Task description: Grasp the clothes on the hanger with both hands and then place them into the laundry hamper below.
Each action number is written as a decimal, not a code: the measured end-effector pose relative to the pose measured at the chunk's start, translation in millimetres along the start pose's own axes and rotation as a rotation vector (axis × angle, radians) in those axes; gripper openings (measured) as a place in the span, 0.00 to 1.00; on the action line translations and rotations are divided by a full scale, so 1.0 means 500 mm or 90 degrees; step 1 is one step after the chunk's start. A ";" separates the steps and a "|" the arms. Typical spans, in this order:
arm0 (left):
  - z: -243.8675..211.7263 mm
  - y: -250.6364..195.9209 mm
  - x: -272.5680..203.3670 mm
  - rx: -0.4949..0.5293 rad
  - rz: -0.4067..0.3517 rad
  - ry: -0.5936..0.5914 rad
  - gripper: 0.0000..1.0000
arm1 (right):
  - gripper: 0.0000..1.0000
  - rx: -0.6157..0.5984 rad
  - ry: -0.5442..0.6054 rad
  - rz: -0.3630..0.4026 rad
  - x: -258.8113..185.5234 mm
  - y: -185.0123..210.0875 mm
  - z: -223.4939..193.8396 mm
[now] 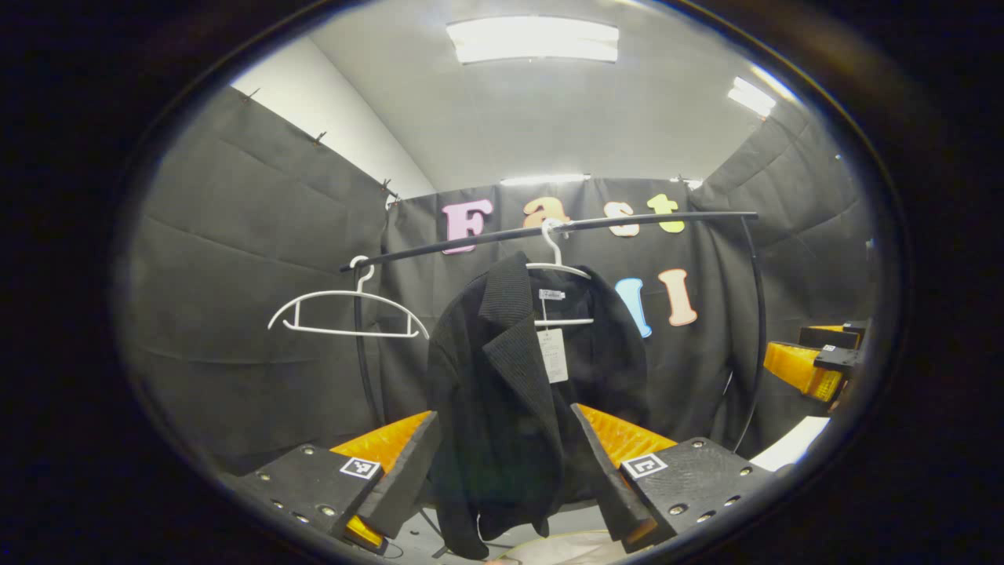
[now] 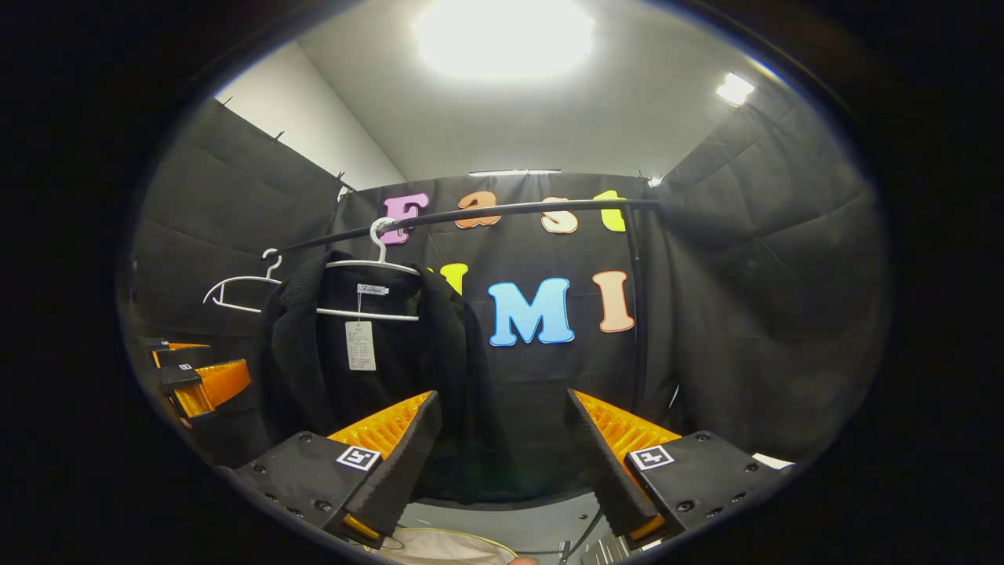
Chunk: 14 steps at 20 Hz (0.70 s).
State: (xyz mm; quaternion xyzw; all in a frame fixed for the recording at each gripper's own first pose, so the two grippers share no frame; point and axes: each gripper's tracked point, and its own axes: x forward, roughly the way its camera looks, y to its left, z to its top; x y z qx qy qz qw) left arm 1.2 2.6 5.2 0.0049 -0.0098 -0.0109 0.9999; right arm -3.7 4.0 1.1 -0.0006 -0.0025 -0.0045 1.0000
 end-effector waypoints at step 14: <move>0.030 0.002 0.012 -0.014 -0.017 -0.019 0.95 | 0.99 -0.002 -0.032 0.009 0.011 0.044 0.038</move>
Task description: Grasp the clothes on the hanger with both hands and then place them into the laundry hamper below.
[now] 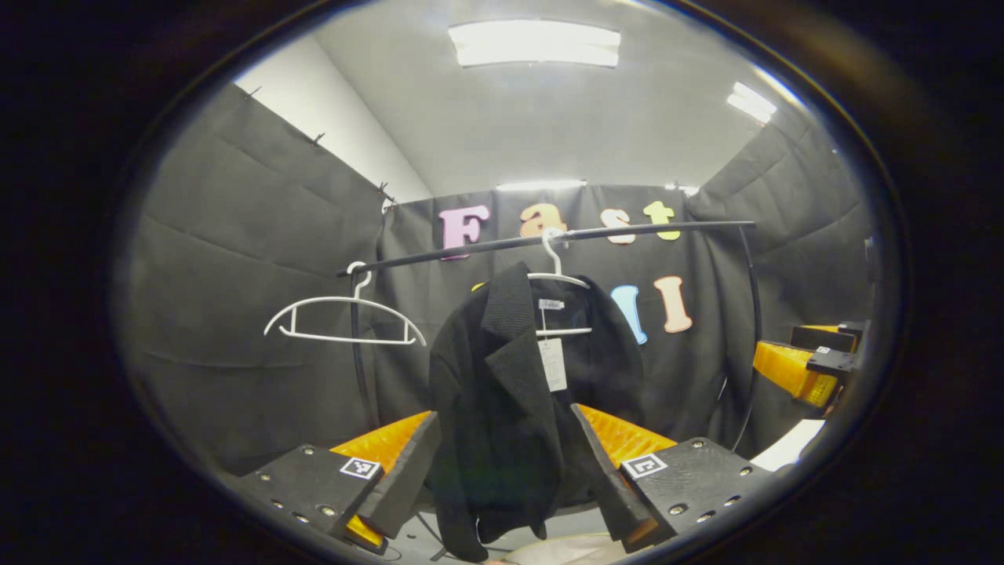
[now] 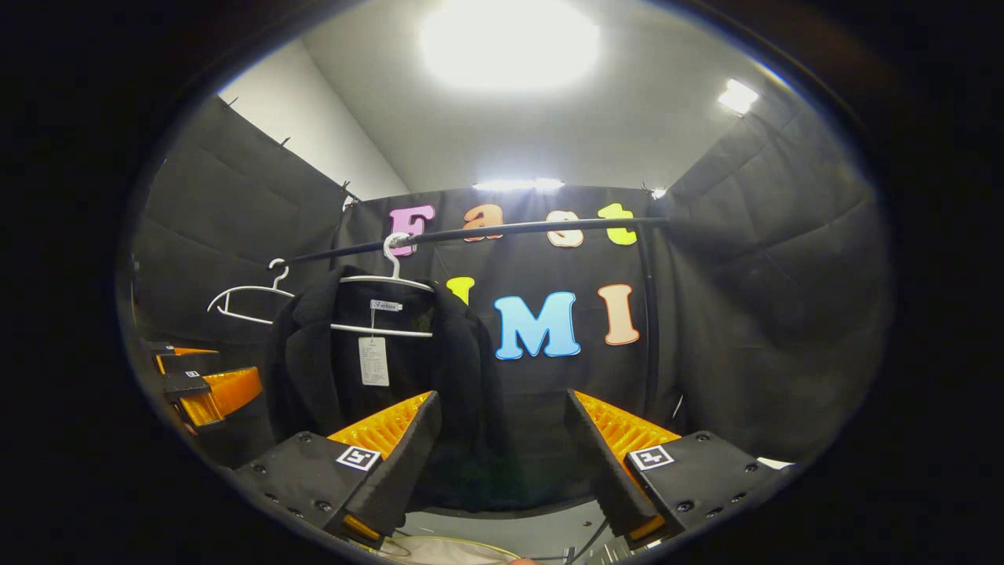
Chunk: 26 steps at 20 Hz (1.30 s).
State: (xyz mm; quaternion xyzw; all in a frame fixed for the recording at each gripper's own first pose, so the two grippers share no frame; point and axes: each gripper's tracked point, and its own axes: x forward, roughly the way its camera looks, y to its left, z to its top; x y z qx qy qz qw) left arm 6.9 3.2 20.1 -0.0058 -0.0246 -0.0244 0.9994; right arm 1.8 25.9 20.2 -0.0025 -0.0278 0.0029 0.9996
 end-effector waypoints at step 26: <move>-0.012 -0.036 0.233 0.063 0.116 0.011 0.94 | 0.96 0.065 0.017 0.196 0.340 0.076 -0.025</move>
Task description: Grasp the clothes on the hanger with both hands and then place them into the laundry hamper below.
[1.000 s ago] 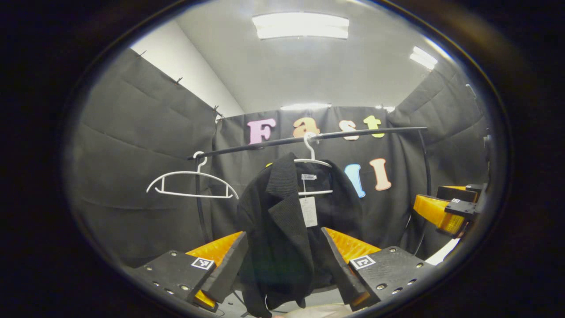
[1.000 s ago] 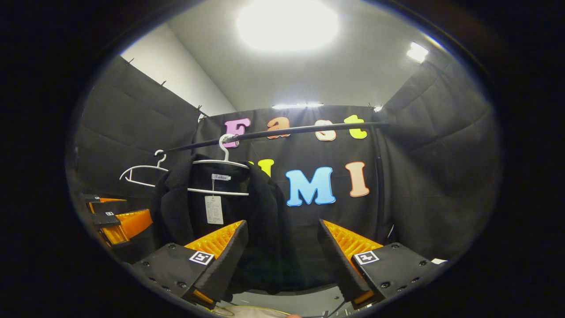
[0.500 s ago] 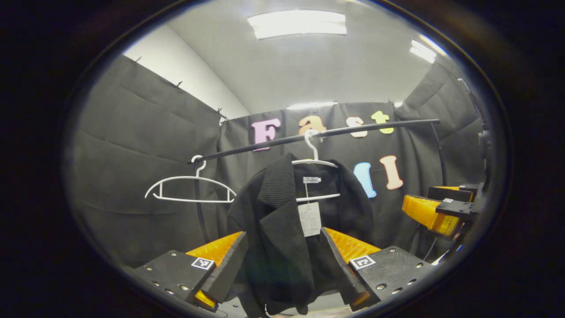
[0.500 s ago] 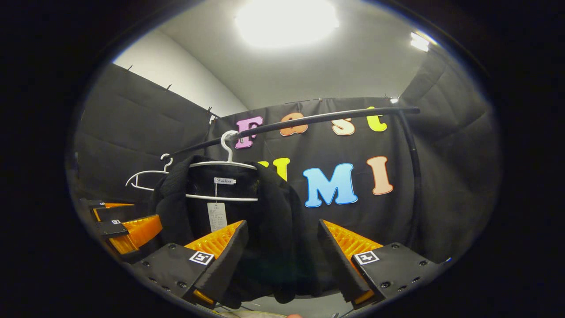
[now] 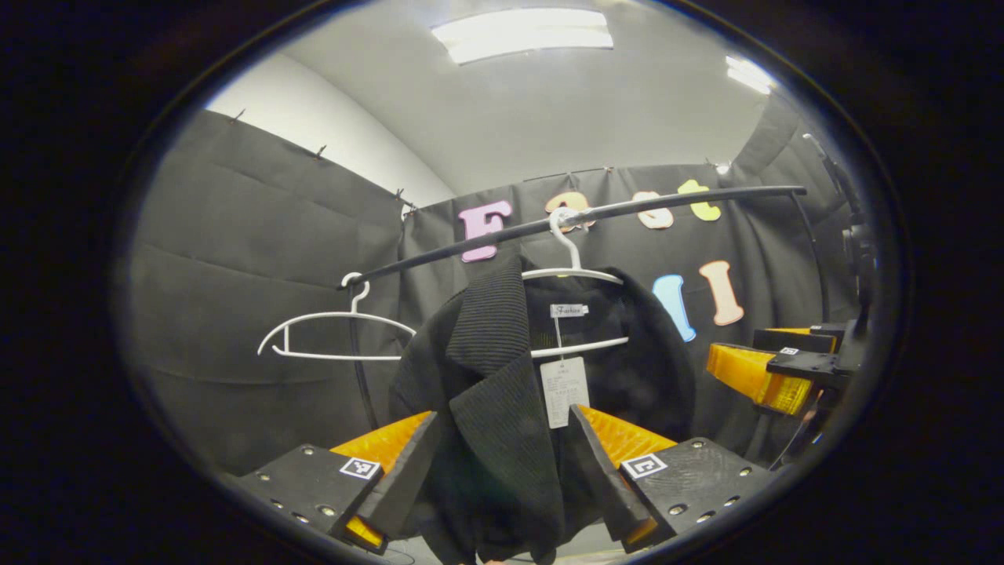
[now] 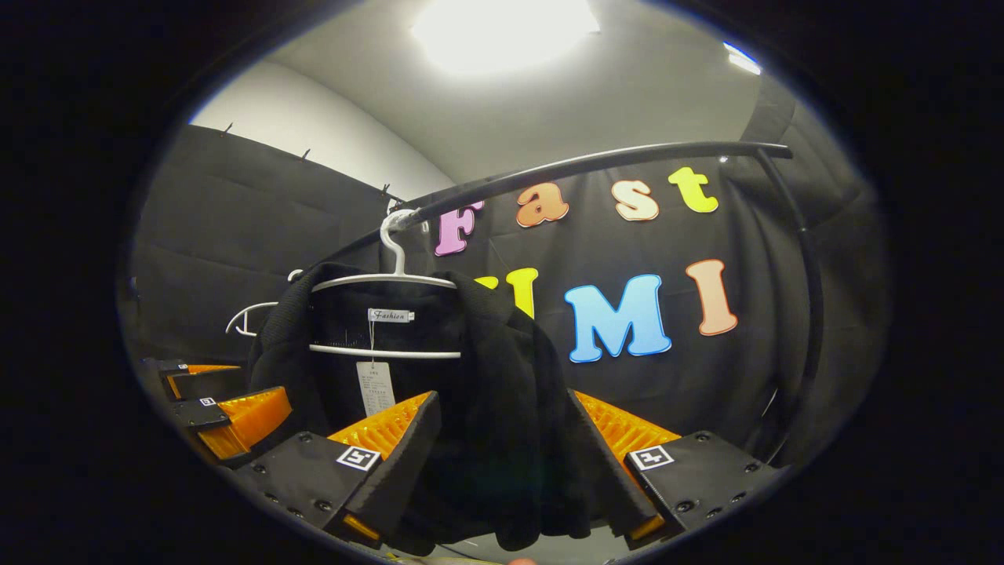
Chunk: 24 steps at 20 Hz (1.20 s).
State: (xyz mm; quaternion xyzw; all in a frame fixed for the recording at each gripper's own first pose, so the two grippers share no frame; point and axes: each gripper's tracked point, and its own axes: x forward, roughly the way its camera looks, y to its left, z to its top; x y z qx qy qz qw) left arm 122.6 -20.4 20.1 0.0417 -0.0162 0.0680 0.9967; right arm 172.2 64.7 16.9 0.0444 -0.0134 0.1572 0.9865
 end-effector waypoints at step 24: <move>-0.053 -0.021 0.135 0.032 0.078 0.041 0.95 | 0.98 0.010 0.049 0.058 0.243 0.017 -0.072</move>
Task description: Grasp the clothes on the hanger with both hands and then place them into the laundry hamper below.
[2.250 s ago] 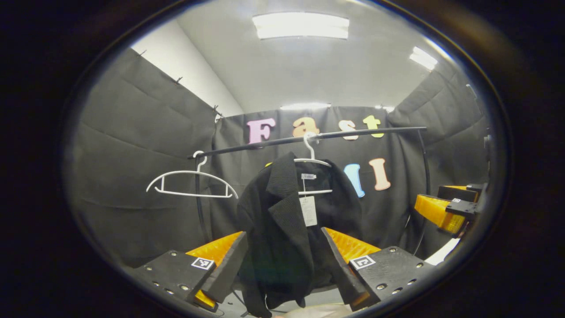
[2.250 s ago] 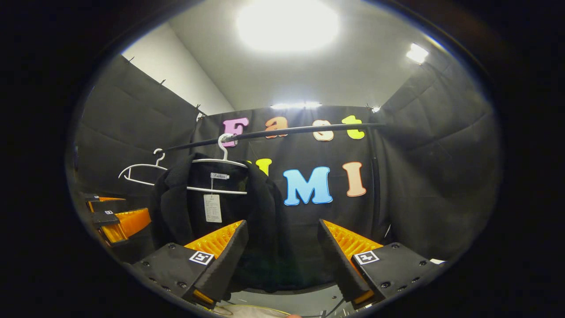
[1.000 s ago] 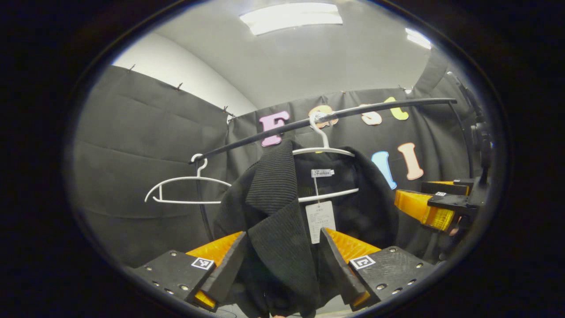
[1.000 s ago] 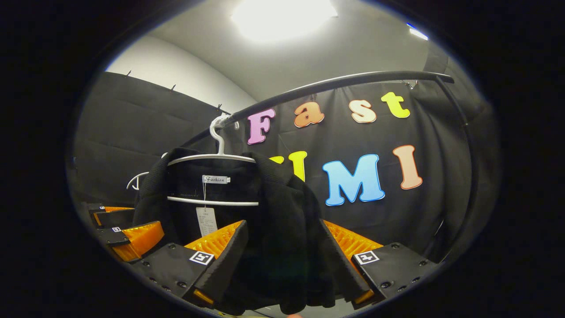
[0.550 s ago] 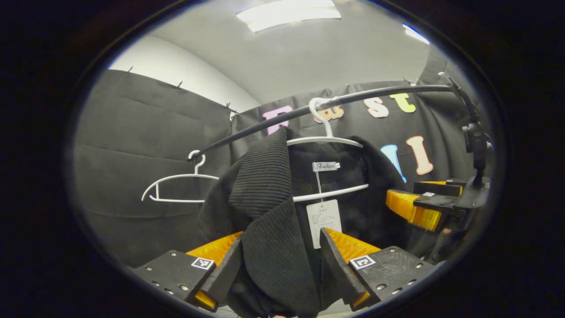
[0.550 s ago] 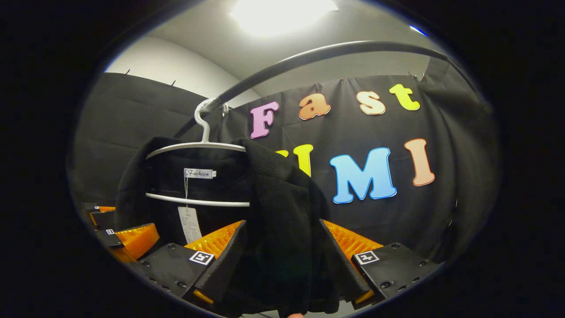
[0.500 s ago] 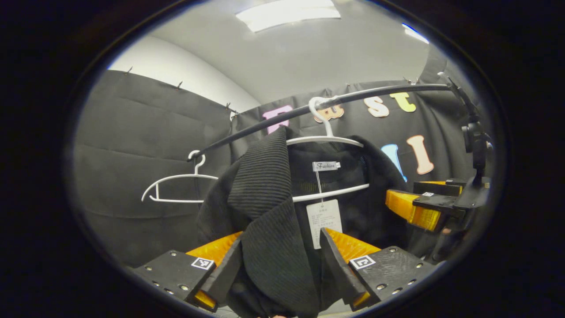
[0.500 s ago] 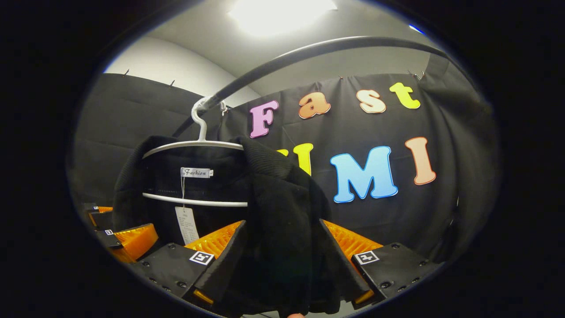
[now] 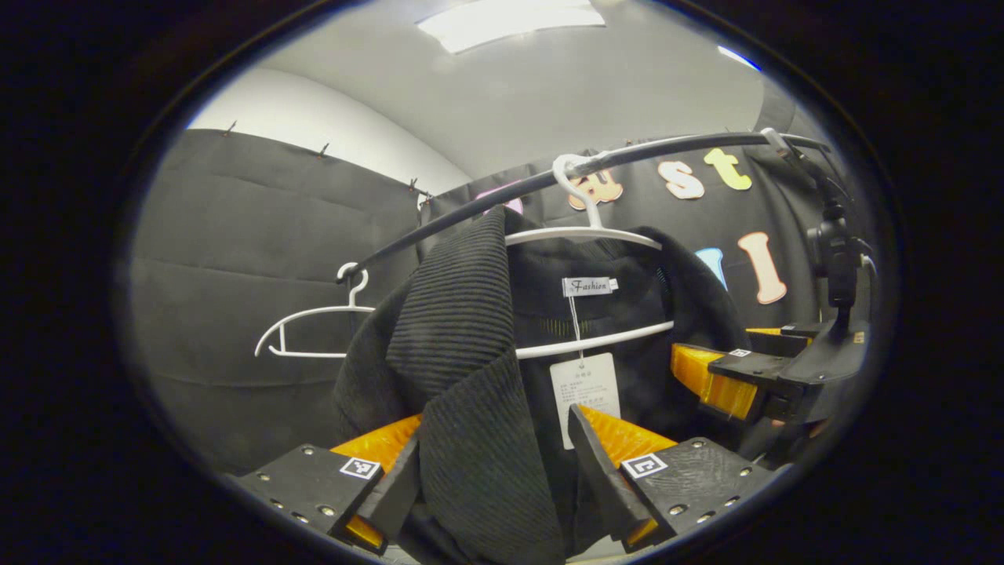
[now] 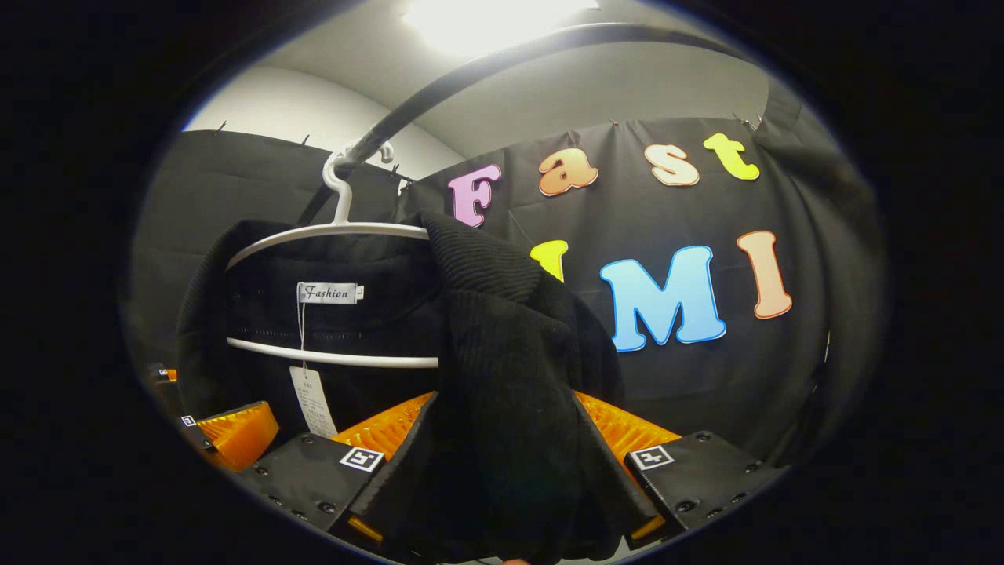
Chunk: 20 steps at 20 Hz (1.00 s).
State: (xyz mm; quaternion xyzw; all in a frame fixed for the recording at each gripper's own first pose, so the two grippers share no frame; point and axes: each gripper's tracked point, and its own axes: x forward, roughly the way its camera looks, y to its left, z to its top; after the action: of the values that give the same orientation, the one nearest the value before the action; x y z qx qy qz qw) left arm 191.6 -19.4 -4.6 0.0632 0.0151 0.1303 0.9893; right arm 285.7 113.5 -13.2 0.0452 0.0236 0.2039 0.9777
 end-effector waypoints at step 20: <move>0.069 0.077 -0.040 0.044 0.069 -0.056 0.05 | 0.04 -0.101 -0.103 -0.099 -0.051 -0.076 0.097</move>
State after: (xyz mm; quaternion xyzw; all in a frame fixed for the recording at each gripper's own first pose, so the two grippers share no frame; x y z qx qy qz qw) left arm 163.9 8.1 34.9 0.1038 -0.0277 0.1800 0.9778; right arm 280.6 64.9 32.3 -0.0183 -0.0683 0.1247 0.9897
